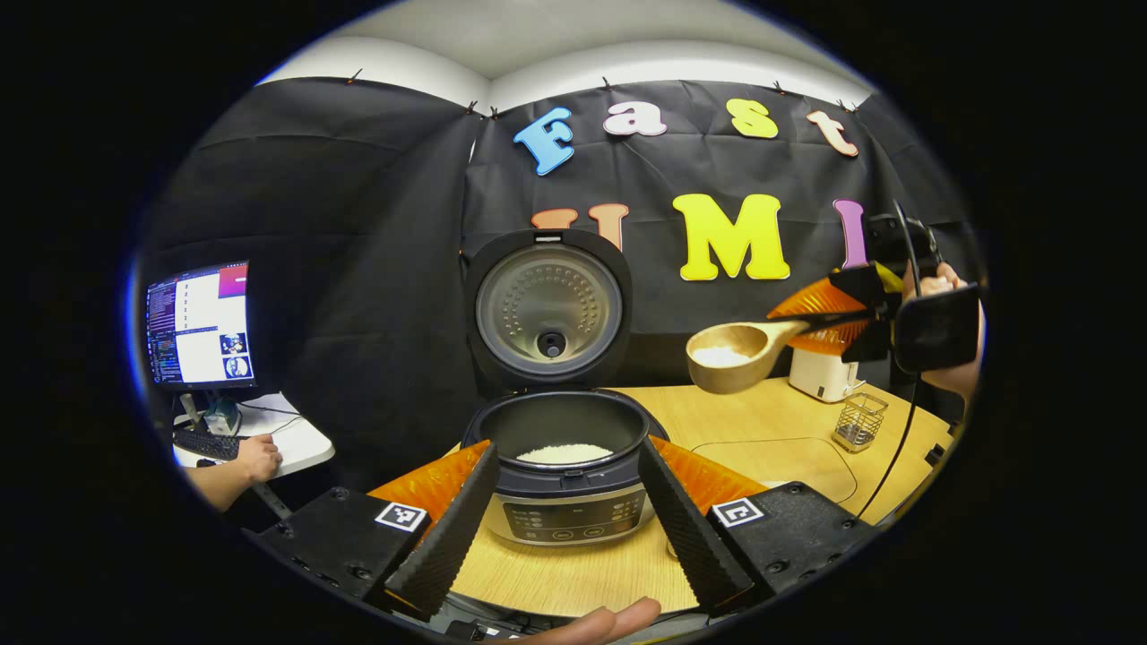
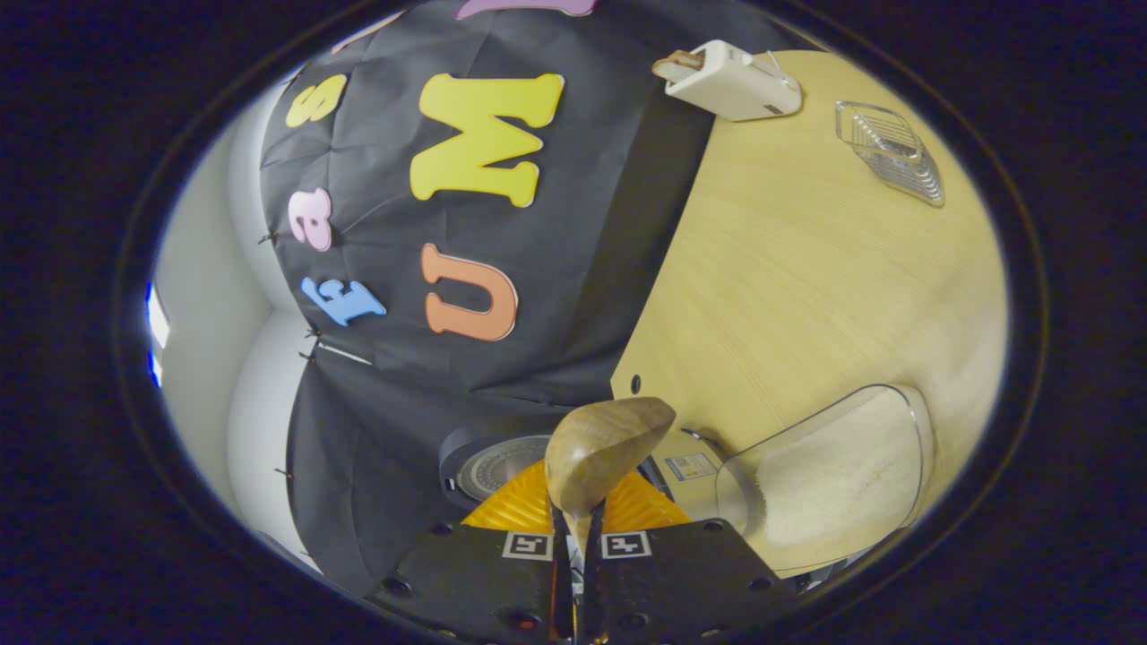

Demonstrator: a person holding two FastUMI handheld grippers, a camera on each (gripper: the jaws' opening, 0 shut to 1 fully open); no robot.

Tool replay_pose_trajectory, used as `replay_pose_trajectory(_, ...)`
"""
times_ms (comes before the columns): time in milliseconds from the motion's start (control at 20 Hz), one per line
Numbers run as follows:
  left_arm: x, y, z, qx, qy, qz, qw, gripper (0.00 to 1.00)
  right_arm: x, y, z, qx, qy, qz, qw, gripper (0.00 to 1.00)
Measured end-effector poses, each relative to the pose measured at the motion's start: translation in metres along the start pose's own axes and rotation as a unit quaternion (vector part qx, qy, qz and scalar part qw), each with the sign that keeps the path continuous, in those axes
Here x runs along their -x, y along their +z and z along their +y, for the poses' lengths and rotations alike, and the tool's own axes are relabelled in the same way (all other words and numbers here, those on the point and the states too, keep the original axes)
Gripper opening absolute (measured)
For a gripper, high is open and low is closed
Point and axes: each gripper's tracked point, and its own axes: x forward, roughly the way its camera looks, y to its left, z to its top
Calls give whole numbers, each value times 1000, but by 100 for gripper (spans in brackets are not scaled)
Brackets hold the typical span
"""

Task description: Close the left gripper, press the button to open the rice cooker; take a wooden spoon from the chopstick holder with the right hand, scoop a spoonful of rice and pour it into the rice cooker, then put the wooden spoon back into the chopstick holder.

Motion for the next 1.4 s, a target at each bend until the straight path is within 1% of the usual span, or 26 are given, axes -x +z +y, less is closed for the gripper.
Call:
replay_pose_trajectory(150, -1, -4, 9, 7, 6, 5, 1000, 99, -34, -11, 12, 56, -31, -7, 998, 5)
replay_pose_trajectory(300, -1, -5, 21, 14, 19, 4, 1000, 99, -72, -26, 17, 132, -63, -2, 989, 5)
replay_pose_trajectory(450, 4, -3, 38, 25, 36, 1, 999, 99, -105, -44, 17, 195, -100, 6, 976, 5)
replay_pose_trajectory(600, 6, -3, 46, 35, 42, -2, 998, 99, -119, -51, 18, 265, -129, 10, 956, 5)
replay_pose_trajectory(750, 5, -6, 50, 43, 41, 0, 998, 100, -125, -60, 29, 340, -137, 0, 930, 5)
replay_pose_trajectory(900, 3, -8, 51, 46, 40, 4, 998, 100, -127, -63, 41, 407, -138, -9, 903, 5)
replay_pose_trajectory(950, 4, -9, 52, 47, 40, 5, 998, 100, -127, -63, 45, 434, -140, -12, 890, 5)
replay_pose_trajectory(1000, 4, -9, 51, 48, 40, 5, 998, 100, -128, -63, 47, 458, -146, -14, 877, 2)
replay_pose_trajectory(1050, 4, -9, 51, 49, 41, 6, 998, 100, -128, -64, 49, 480, -148, -15, 865, 5)
replay_pose_trajectory(1100, 4, -9, 52, 50, 42, 6, 998, 99, -129, -67, 52, 503, -146, -13, 852, 5)
replay_pose_trajectory(1150, 5, -9, 53, 50, 44, 9, 998, 100, -131, -71, 54, 525, -142, -10, 839, 7)
replay_pose_trajectory(1200, 8, -8, 55, 48, 49, 9, 998, 100, -138, -81, 58, 545, -138, -11, 827, 5)
replay_pose_trajectory(1250, 10, -5, 56, 47, 52, 4, 998, 99, -140, -83, 59, 564, -137, -8, 815, 5)
replay_pose_trajectory(1300, 10, -4, 56, 46, 51, 1, 998, 99, -142, -87, 58, 576, -138, -4, 805, 5)
replay_pose_trajectory(1400, 10, -4, 55, 45, 51, 1, 998, 99, -144, -95, 60, 613, -136, -1, 778, 5)
